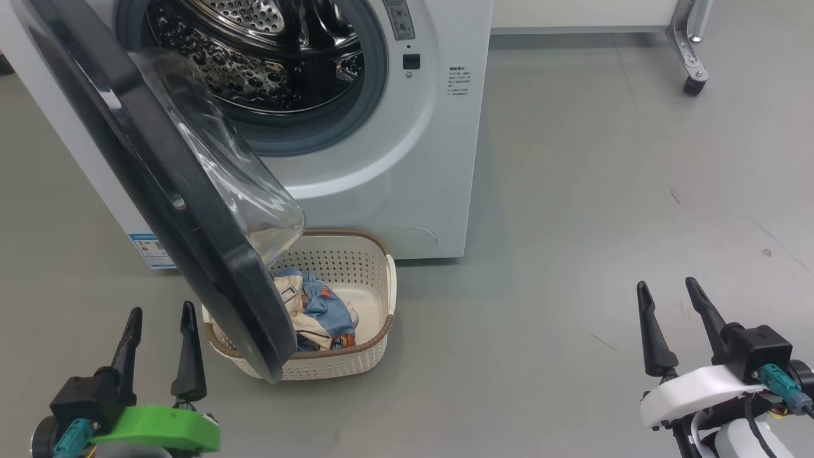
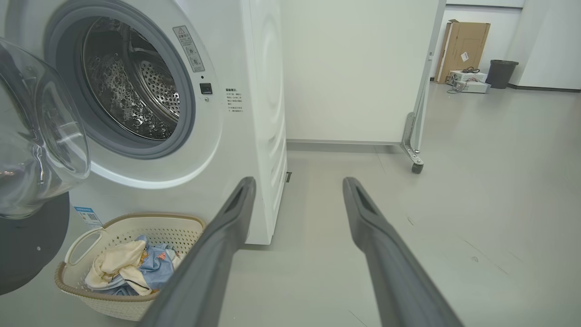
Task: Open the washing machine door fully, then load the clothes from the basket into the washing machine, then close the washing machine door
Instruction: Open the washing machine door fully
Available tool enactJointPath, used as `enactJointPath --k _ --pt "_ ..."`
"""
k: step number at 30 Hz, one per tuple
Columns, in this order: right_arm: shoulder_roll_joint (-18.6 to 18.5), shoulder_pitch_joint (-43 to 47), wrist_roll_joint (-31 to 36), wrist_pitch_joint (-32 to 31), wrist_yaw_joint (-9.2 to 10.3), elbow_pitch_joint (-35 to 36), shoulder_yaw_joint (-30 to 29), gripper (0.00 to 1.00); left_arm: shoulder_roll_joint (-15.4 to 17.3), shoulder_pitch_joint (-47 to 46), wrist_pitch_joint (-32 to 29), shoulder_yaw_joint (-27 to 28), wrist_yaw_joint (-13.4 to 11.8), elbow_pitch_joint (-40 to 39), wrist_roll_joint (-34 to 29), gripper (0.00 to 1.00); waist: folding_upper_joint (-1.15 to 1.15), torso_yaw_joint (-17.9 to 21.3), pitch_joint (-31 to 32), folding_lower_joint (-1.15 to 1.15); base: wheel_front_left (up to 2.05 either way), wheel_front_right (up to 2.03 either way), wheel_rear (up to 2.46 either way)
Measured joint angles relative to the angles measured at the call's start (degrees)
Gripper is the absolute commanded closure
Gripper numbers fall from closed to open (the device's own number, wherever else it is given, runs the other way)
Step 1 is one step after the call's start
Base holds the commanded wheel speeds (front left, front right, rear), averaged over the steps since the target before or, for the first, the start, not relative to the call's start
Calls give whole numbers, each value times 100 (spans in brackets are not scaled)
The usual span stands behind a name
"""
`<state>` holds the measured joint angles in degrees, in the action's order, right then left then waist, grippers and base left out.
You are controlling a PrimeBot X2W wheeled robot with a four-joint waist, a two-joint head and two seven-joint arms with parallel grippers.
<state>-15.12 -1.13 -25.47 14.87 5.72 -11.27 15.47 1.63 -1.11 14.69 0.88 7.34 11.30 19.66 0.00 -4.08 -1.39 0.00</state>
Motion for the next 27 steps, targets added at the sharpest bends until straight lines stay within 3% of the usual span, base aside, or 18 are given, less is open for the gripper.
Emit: enactJointPath --k 15,16,17,27 --pt "210 146 243 0 -1 99 -193 0 0 11 0 -71 0 51 0 1 0 -45 -16 0 0 0 0" --pt "220 172 254 0 -1 99 -200 0 0 11 0 -70 0 53 0 61 0 -49 -17 0 0 0 0" --pt "233 186 266 0 -2 99 -211 0 1 11 0 -67 0 64 3 100 0 -52 -17 0 0 0 0" --pt "325 193 352 0 -63 110 -321 0 1 -48 0 141 0 -426 59 100 0 -72 -21 0 0 0 0"
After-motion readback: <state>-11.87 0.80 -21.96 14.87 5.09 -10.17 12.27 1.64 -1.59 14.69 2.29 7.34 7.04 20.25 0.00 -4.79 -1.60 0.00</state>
